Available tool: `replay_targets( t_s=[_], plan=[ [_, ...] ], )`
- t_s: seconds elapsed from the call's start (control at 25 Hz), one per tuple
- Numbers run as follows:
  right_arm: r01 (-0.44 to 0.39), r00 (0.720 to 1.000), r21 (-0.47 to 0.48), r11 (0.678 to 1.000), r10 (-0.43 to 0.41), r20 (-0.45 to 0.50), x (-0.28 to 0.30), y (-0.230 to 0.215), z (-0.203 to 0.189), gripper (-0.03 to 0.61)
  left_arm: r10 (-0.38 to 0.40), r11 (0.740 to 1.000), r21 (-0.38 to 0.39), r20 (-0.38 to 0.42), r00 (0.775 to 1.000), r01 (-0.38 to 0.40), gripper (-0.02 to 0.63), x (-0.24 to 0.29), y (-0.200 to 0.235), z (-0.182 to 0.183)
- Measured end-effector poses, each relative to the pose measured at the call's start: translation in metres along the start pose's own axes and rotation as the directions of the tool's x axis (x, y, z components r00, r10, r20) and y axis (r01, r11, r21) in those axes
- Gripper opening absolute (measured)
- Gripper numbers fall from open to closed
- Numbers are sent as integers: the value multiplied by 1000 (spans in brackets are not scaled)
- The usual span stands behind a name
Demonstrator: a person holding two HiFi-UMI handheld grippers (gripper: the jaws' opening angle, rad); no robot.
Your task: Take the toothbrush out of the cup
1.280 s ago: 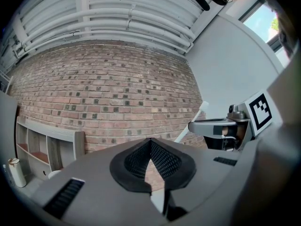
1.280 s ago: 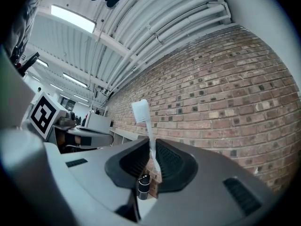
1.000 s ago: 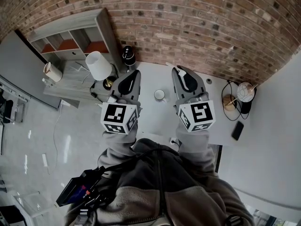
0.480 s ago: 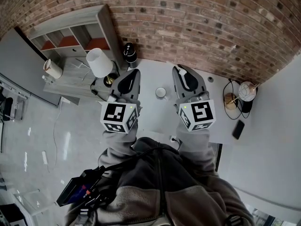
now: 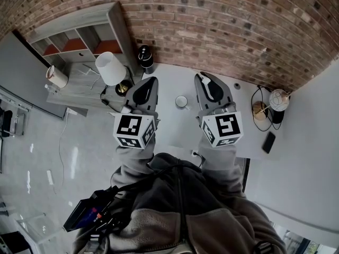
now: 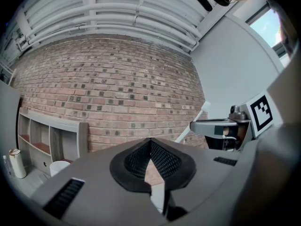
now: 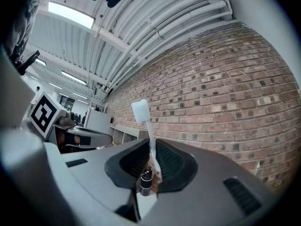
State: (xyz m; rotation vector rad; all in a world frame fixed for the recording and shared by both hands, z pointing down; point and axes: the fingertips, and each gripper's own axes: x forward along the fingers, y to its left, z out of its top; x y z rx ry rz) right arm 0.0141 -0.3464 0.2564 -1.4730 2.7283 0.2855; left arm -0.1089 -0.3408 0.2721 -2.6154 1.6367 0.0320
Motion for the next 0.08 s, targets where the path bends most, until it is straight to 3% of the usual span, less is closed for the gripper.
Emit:
replay_targets(
  t_s=[0.08],
  plan=[
    [5, 1000, -1, 1000, -5, -5, 1, 1, -1, 47, -3, 1000, -5, -1, 1000, 3, 5, -1, 1, -1]
  ],
)
